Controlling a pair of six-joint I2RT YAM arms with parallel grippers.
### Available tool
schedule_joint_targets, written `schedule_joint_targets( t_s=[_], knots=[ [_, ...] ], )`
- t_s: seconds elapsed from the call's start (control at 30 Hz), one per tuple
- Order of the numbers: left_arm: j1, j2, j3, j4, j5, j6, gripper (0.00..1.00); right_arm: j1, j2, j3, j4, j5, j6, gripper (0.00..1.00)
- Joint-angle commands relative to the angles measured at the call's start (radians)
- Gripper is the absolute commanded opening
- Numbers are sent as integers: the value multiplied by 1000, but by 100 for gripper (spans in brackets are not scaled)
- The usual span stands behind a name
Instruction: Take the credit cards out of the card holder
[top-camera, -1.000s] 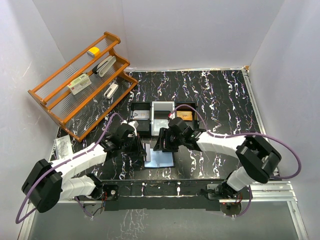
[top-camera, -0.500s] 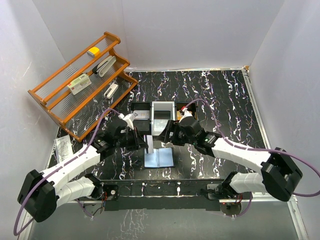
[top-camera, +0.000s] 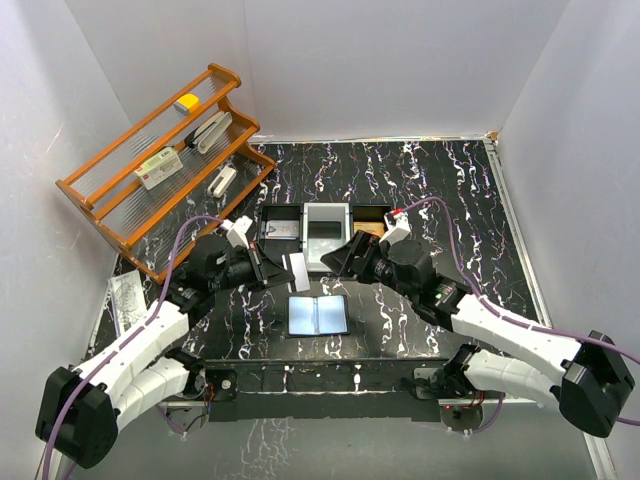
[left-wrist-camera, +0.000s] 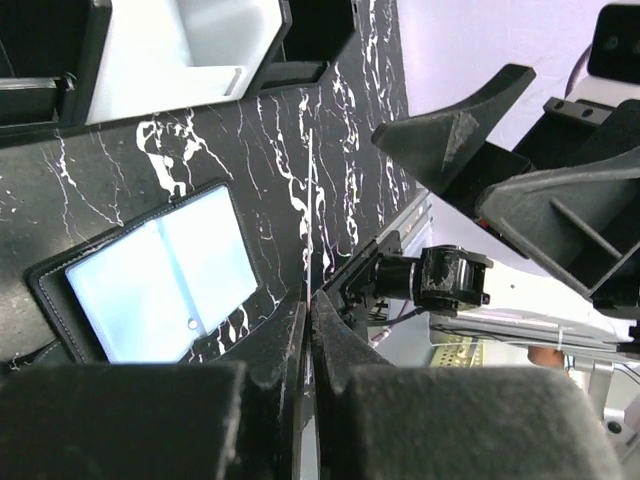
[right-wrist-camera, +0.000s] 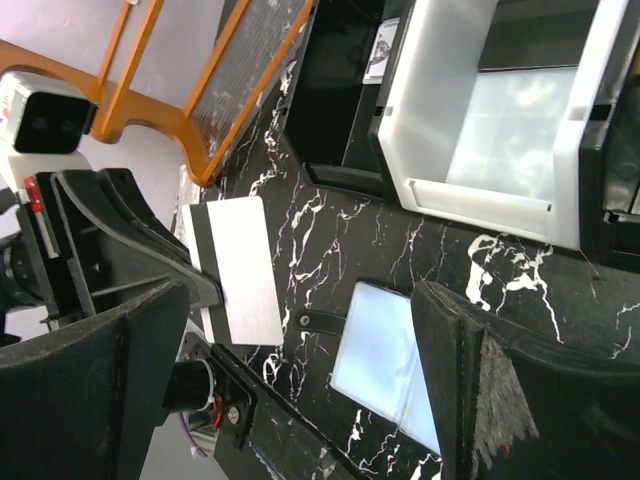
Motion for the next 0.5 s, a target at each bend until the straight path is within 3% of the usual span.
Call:
schedule_joint_targets(
  t_s=[0.0,0.13,0.27,0.33,0.47],
  knots=[
    [8,-54,-66,145,78,-101,0,-10,-1,7,113,-51,-10,95],
    [8,-55,-120,293,101,-182,0,-81,68,32,189,-294,5,97],
    [8,-38,-115,361,133,-195,0,-190,149,-11,389,-580,92,84],
    [8,-30,-109,388,147,-196,0,-199,172,-11,431,-636,103,77],
    [8,-10,-109,438,164,-202,0,-198,214,-10,489,-722,119,75]
  ],
)
